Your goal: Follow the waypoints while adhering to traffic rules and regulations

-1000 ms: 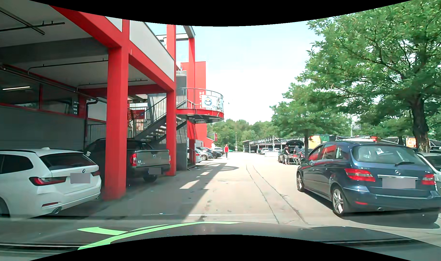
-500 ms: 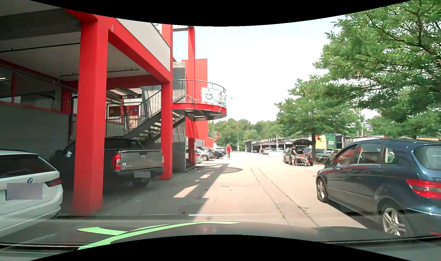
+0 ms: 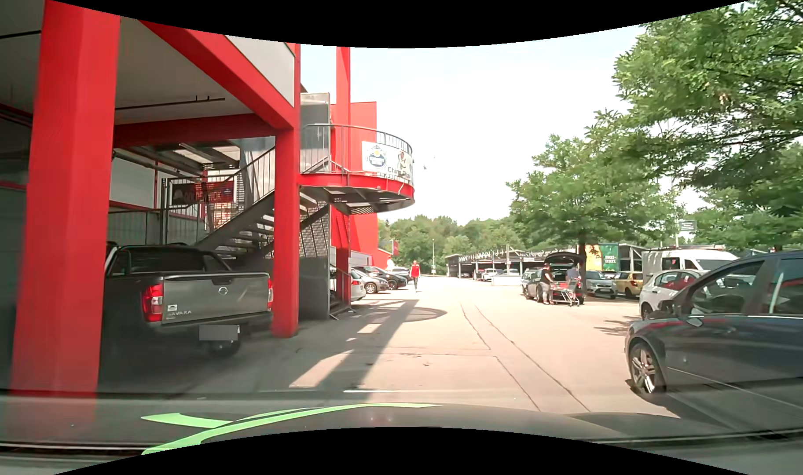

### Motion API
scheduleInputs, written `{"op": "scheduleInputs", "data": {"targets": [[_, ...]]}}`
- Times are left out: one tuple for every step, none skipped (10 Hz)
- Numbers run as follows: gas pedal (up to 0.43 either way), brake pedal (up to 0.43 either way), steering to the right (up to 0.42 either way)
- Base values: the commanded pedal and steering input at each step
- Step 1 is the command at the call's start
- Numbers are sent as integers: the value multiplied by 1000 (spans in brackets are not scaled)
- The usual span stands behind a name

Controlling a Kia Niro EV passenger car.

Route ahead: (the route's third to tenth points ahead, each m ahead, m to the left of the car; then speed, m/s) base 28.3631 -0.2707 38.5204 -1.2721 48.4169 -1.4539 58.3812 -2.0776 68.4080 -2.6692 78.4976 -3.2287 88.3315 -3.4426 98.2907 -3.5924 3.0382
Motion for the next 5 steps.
{"op": "scheduleInputs", "data": {"targets": [[39,0,29],[39,0,40],[39,0,54],[39,0,68],[39,0,87]]}}
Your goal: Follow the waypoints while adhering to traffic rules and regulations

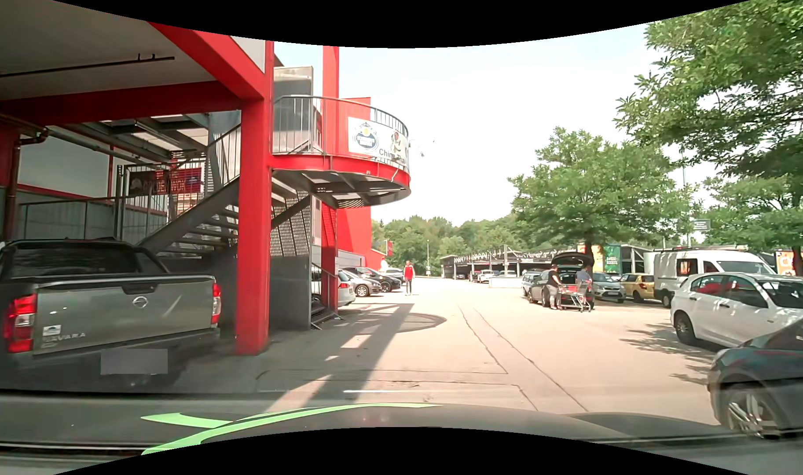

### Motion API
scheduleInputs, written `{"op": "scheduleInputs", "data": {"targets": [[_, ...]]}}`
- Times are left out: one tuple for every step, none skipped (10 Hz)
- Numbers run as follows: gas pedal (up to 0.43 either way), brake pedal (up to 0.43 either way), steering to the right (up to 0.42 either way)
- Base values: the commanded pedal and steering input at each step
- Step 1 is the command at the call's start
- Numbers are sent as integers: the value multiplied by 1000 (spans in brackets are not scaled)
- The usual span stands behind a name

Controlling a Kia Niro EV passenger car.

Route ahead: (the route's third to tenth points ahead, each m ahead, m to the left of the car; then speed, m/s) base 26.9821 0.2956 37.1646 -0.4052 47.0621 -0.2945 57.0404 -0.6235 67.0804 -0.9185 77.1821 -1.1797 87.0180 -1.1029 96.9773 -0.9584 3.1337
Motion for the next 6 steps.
{"op": "scheduleInputs", "data": {"targets": [[28,0,109],[28,0,123],[28,0,135],[20,0,146],[20,0,151],[8,0,151]]}}
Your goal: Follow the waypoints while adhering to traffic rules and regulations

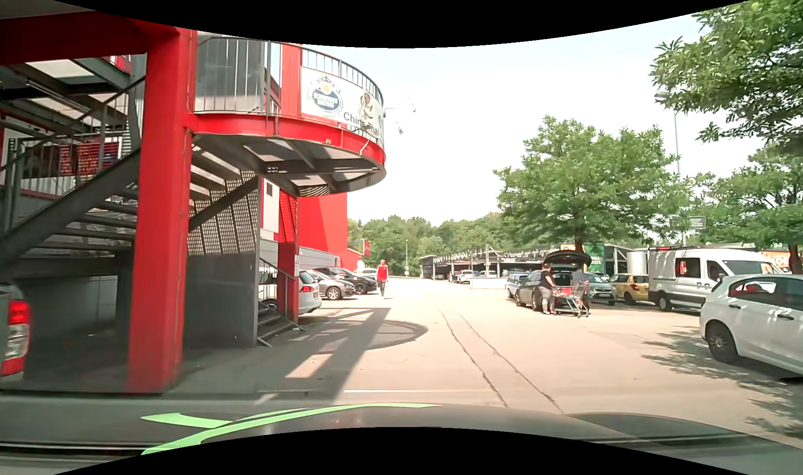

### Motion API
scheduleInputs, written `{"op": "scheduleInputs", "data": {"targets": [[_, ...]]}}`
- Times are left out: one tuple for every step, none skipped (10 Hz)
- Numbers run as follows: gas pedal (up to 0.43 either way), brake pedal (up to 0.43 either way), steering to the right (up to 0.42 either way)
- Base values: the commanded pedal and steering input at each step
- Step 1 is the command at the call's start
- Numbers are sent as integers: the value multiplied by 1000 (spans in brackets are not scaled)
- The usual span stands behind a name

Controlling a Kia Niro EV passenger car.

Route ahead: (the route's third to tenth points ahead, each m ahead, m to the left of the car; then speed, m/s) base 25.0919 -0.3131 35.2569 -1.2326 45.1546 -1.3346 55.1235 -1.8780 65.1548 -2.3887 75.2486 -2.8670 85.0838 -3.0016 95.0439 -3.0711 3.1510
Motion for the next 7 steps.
{"op": "scheduleInputs", "data": {"targets": [[8,0,151],[8,0,151],[8,0,150],[8,0,148],[8,0,143],[8,0,135],[8,0,125]]}}
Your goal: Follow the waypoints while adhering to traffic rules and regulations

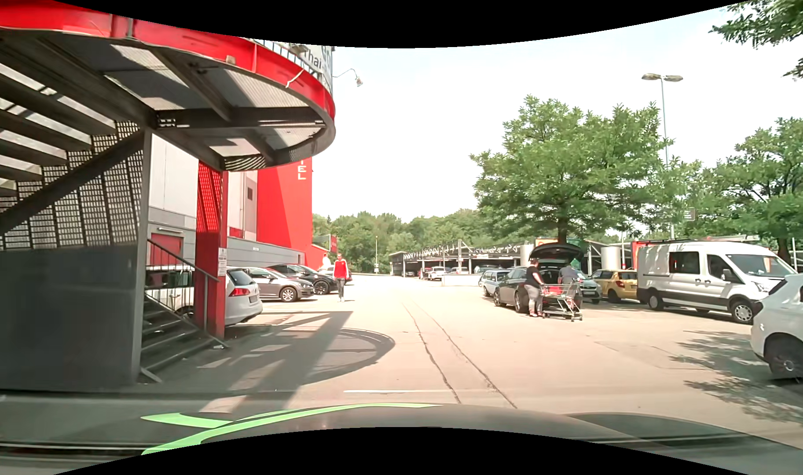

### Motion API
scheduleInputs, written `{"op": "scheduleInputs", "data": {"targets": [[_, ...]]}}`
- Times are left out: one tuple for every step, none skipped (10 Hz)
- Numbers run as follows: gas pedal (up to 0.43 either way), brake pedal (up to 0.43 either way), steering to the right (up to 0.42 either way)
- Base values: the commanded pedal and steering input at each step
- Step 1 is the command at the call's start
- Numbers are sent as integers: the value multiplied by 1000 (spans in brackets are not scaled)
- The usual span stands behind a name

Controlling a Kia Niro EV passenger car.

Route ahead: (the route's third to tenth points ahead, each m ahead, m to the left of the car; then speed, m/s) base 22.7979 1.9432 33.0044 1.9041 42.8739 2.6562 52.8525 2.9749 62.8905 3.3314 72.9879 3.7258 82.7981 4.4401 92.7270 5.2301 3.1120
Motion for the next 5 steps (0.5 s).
{"op": "scheduleInputs", "data": {"targets": [[8,0,113],[8,0,101],[8,0,89],[8,0,79],[8,0,67]]}}
